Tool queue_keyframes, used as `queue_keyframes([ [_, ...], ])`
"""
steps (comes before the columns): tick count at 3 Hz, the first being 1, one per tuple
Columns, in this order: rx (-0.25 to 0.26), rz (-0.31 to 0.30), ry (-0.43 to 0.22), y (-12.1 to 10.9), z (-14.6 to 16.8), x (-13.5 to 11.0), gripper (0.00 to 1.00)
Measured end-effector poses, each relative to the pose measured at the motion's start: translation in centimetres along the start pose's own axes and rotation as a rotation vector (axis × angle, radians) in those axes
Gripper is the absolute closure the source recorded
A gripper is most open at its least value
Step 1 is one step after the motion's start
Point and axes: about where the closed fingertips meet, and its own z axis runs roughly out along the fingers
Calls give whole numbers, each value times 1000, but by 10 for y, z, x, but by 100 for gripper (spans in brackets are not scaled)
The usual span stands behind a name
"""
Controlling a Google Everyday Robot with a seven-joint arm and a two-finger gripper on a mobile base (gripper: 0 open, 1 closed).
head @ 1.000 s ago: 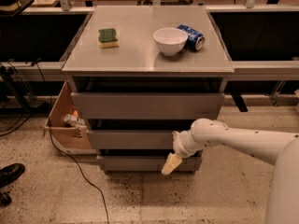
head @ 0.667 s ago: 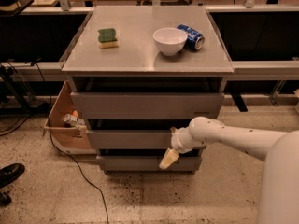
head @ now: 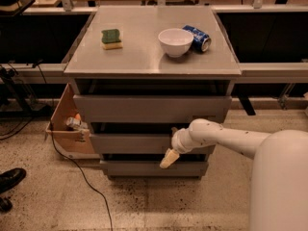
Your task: Open middle drawer
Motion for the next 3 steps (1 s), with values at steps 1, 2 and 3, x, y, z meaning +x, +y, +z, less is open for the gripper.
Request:
queue_keyframes([
  [1,-3,0,-5,0,18,4,3],
  [2,-9,-15,-14,4,25,3,18],
  [3,-15,-48,-23,18,11,-1,41],
])
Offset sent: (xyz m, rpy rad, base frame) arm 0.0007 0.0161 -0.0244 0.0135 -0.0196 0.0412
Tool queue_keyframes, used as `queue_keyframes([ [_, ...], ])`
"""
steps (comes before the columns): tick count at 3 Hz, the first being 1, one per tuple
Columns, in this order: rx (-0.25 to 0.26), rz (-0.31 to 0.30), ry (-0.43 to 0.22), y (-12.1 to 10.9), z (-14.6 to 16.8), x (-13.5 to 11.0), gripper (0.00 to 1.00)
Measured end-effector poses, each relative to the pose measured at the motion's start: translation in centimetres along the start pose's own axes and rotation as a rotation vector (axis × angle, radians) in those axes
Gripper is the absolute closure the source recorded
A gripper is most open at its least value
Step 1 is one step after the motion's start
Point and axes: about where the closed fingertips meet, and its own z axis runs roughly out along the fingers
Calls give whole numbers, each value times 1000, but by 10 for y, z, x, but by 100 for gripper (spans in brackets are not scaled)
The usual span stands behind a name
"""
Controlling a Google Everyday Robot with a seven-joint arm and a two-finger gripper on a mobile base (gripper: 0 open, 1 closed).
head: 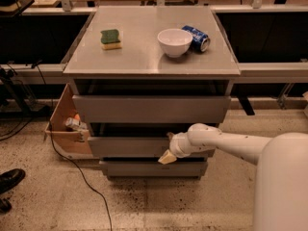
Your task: Open middle drawer
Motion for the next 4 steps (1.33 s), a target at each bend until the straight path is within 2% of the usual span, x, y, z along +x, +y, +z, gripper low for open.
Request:
queue_keyframes([
  [1,-21,-23,10,24,-21,3,64],
  [2,-68,-30,32,56,-33,13,62],
  [3,-126,-28,63,99,-49,23,31],
  [4,-157,-28,82,122,-57,27,7],
])
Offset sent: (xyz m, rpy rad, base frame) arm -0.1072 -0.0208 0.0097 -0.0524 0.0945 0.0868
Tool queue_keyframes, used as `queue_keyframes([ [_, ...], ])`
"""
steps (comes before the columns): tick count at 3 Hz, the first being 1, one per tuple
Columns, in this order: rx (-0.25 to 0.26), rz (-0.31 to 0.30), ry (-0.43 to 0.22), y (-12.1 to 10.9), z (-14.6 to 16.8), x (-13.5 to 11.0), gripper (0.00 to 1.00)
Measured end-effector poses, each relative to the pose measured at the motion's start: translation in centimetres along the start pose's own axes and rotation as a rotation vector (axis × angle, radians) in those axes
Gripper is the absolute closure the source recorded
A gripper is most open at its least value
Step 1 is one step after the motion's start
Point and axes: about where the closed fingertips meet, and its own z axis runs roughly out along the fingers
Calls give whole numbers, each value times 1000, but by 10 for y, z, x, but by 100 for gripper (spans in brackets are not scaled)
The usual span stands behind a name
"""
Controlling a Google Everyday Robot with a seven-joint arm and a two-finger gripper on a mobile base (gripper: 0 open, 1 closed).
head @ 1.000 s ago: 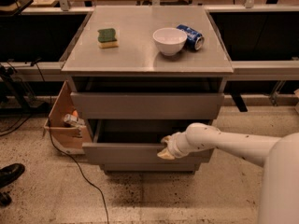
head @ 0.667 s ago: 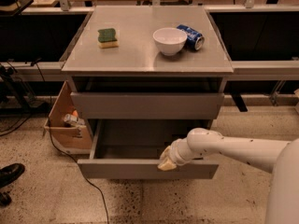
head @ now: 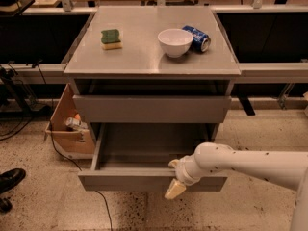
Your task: Open middle drawer
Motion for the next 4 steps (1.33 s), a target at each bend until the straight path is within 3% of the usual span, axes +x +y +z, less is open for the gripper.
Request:
queue_keyframes([
  [1,-16,-9,5,18,-7,-3,0],
  [2,-34,-22,5,29,-10,-9,15],
  [3,-65,-24,6,38,-2,-11,39],
  [4,-81,-22,18,45,-1,-10,70],
])
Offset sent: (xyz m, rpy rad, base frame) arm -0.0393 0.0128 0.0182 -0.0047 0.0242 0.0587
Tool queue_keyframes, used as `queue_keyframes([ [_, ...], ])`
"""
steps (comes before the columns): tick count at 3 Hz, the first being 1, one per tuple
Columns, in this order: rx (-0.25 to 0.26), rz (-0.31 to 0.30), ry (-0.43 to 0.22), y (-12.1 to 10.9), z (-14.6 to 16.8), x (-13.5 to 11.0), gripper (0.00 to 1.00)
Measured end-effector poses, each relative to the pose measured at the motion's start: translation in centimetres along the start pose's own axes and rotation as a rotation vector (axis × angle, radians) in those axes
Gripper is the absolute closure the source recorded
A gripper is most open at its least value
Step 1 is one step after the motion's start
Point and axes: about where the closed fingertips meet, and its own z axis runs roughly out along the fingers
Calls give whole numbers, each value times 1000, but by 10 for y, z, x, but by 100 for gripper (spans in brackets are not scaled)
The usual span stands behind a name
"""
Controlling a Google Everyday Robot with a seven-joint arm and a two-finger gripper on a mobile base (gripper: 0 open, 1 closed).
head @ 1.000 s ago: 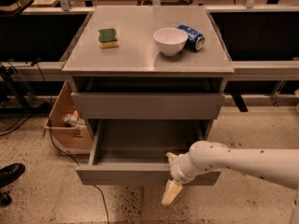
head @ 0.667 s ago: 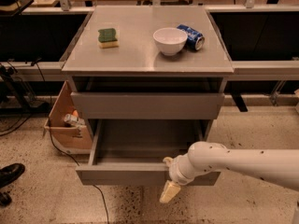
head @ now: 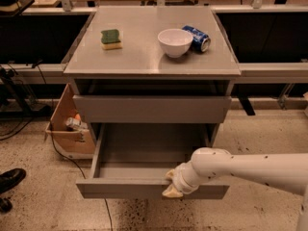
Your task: Open middle drawer
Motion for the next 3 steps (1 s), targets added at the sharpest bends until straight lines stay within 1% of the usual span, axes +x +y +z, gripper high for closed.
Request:
queue_keyframes([
  [1,-4,6,13,5,-5,4,93],
  [2,0,13,31,14,-17,8,100],
  [3,3,12,38,19,-26,8,100],
])
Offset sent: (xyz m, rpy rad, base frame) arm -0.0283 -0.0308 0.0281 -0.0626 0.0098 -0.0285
